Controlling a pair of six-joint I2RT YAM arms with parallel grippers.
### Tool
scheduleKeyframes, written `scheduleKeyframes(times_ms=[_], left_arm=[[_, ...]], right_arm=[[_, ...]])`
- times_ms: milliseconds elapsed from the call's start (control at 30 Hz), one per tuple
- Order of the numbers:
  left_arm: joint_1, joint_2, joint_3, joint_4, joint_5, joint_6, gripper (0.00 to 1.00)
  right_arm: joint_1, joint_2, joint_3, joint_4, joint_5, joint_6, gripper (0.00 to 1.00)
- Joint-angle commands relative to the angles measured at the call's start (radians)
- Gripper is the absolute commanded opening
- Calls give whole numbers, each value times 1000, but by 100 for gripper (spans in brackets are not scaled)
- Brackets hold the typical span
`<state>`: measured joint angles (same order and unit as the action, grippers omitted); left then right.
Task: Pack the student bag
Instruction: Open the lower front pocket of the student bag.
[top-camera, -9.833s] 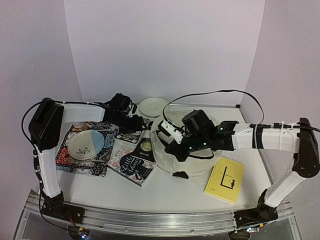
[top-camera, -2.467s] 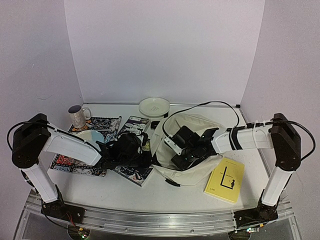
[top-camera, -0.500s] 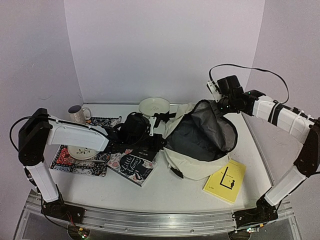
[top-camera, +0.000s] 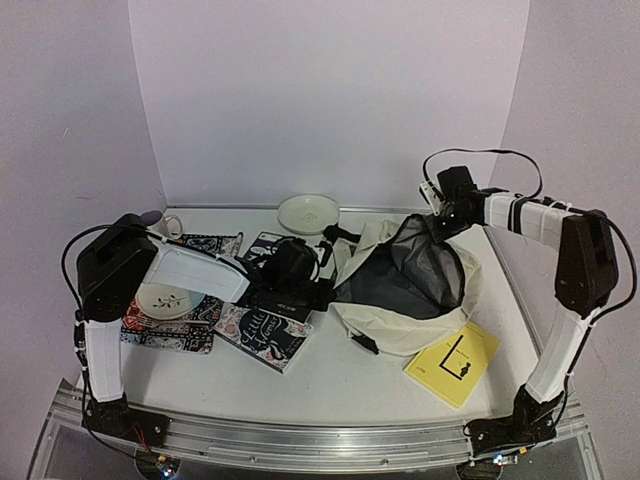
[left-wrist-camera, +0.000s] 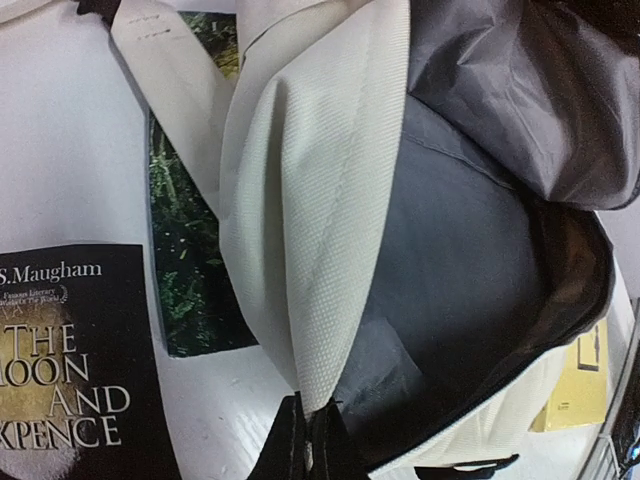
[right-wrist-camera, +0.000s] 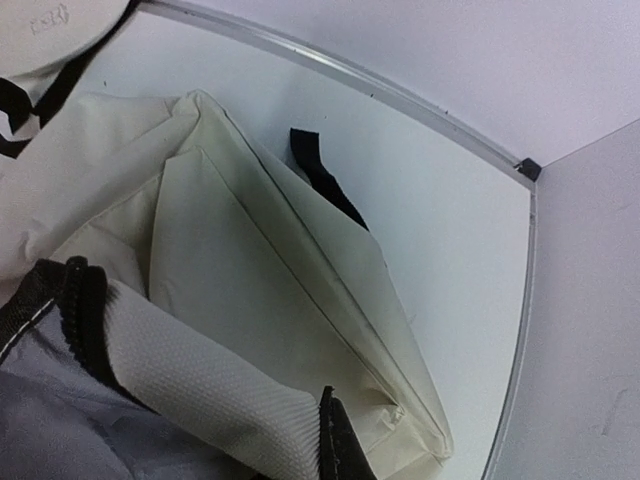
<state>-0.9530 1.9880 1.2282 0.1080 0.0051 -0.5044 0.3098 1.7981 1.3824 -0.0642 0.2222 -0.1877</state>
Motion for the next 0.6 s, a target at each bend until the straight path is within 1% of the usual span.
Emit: scheduleKeyframes(times_ms=[0, 100, 200, 433, 500, 567], left_arm=[[32, 35, 70, -55, -24, 10, 0], [33, 41, 90, -63, -38, 31, 4], [33, 47, 108, -79, -67, 57, 5], [36, 53, 117, -97, -89, 104, 9], [37, 49, 119, -101, -104, 104, 10], [38, 40, 120, -102, -119, 95, 15]], right_arm=[[-40, 89, 100, 76, 33, -23, 1], [-53, 150, 137, 82, 36, -39, 4], [-70, 198, 180, 83, 55, -58, 14], [-75, 228, 319, 84, 153, -148, 31], [-75, 246, 340, 75, 166, -139, 38], [-75, 242, 347, 36, 122, -106, 43]])
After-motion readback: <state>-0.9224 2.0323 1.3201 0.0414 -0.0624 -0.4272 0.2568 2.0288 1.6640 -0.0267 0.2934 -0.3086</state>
